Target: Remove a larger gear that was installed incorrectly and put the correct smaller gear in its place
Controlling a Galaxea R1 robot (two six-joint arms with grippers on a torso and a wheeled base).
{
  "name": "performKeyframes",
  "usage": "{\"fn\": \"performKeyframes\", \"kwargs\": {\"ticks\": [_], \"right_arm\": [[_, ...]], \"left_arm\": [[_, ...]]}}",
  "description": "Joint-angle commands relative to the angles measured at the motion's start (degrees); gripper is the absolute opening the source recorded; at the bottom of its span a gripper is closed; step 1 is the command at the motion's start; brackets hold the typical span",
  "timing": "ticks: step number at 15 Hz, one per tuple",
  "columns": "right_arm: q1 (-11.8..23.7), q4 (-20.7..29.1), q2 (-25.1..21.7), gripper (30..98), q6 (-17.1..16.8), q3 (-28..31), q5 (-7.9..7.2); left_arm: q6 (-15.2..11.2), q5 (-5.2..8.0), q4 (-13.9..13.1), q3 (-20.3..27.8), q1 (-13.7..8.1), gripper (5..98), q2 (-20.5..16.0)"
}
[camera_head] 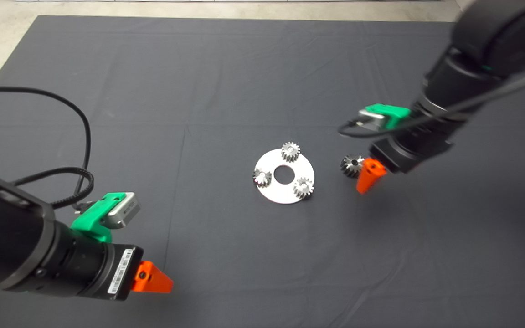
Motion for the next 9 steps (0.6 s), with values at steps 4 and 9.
{"fn": "performKeyframes", "kwargs": {"ticks": [4,9], "right_arm": [[1.6,-3.0,26.0,97.0,-17.0,-32.4,-2.65],[1.1,-3.1,17.0,97.0,-16.5,-14.0,-6.28]], "left_arm": [[0.3,-0.16,-0.8,0.8,-0.7,88.3,-1.0],[0.3,-0.22,-0.8,0.8,-0.7,88.3,-0.8]]}}
